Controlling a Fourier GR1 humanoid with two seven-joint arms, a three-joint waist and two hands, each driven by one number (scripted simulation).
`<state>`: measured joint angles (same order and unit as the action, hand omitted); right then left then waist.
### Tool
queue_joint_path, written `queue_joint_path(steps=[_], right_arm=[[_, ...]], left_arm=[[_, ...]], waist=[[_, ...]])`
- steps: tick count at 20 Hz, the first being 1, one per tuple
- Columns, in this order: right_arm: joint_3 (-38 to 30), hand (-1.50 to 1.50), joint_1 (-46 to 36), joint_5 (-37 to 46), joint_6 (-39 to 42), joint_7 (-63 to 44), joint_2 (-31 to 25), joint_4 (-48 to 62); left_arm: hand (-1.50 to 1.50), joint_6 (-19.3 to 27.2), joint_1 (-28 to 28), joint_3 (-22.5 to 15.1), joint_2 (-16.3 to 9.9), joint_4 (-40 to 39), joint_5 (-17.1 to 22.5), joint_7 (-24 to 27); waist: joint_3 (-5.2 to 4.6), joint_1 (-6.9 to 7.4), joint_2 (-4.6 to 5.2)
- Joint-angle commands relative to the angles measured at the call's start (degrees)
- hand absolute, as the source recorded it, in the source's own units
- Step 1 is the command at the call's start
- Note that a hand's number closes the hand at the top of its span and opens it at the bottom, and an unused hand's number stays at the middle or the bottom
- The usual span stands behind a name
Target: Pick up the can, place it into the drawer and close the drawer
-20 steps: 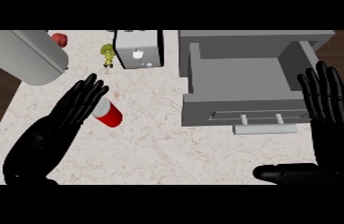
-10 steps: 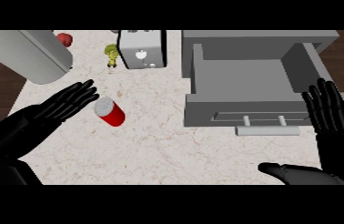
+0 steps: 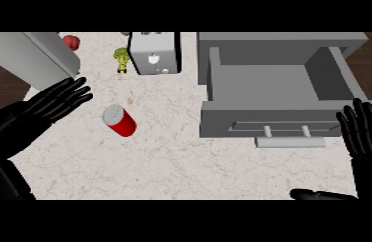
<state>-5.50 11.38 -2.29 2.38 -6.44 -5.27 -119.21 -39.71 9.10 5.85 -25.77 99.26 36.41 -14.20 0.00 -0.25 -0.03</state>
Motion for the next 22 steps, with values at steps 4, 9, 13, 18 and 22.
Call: queue_joint_path(steps=[4,9,13,18,22], right_arm=[[-2.99,-1.5,4.82,-2.7,4.39,4.0,-0.46,0.49],[-2.05,-1.5,6.04,-0.34,3.92,6.15,1.92,1.17],[-1.91,-1.5,3.75,0.8,3.8,6.04,2.06,2.54],[-2.94,-1.5,7.28,-1.52,5.92,4.52,2.39,-2.09],[-8.27,-1.5,4.01,-4.41,8.86,7.55,-0.96,4.54]], left_arm=[[-1.5,0.97,3.68,1.21,2.03,-3.95,-1.65,-2.77],[-1.5,-2.18,5.03,0.55,5.44,-9.15,-9.87,2.56],[-1.5,-6.42,2.26,1.04,7.22,-13.57,-18.0,11.95],[-1.5,-3.75,7.33,1.24,9.01,-19.23,-21.37,13.71],[-1.5,-5.72,9.14,3.12,7.03,-23.41,-21.3,14.73]], waist=[[0.01,-0.11,-0.01],[0.0,-0.07,0.01],[-0.02,0.02,0.05],[-0.01,-0.16,0.01],[0.0,-0.1,0.04]])
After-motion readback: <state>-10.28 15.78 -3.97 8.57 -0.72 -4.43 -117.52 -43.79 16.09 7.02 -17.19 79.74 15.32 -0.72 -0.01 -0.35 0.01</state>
